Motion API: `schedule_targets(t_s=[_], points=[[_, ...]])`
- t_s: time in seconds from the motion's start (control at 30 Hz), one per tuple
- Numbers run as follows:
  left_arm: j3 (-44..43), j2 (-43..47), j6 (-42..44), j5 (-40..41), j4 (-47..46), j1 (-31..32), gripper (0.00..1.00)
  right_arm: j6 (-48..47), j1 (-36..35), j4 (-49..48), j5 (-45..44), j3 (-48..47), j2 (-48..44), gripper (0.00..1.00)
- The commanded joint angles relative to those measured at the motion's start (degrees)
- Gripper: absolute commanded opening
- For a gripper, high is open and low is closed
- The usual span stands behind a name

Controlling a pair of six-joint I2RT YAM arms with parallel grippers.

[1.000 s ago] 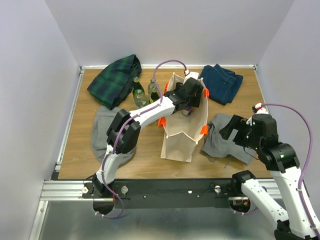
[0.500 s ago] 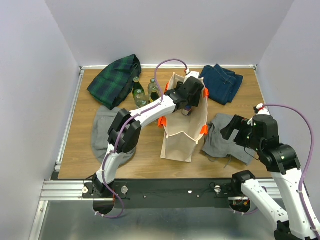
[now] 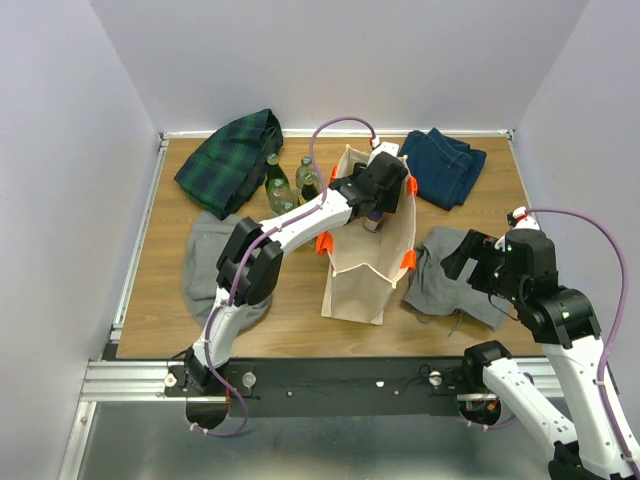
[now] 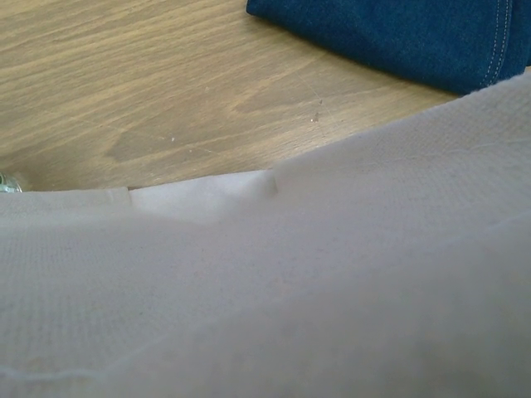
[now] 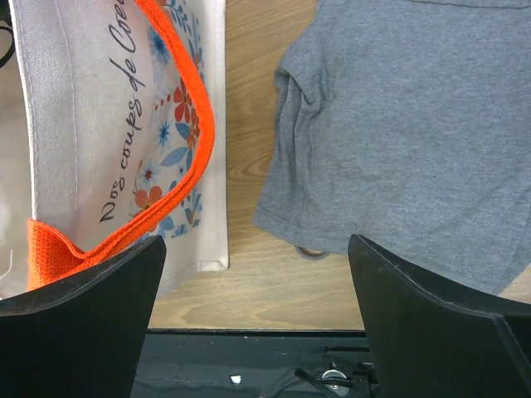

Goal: Take the beverage out of the canvas bag
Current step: Take out the drink from the canvas bag.

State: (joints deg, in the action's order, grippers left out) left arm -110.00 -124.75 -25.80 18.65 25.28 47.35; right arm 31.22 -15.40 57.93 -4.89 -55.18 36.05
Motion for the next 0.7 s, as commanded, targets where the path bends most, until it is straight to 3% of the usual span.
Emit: schedule_targets(t_s=[0.0,0.27,0.4,0.57,0.67], points=[[0.83,-1.64,0.40,-0.46,3.29,-0.16,0.78,-0.20,-0.16,-0.89,-1.36,0.51,-0.19,1.00],[1.63,-1.55,0.49,-1.69,2.23,-0.16,0.75,-0.29,-0.25,-0.98,-1.27,0.51,0.07,1.00],[1.89,-1.64,0.14,-2.22,2.15,-0.16,0.66,-0.29,-0.25,-1.07,-1.36,0.51,0.07,1.00],[2.24,-1.46,-0.04,-2.57,2.32,-0.16,0.64,-0.29,-0.25,-1.07,-1.18,0.60,0.25,1.00],[2.85,-1.29,-0.30,-2.66,2.14,-0.16,0.58,-0.29,-0.25,-1.07,-1.27,0.60,0.25,1.00]])
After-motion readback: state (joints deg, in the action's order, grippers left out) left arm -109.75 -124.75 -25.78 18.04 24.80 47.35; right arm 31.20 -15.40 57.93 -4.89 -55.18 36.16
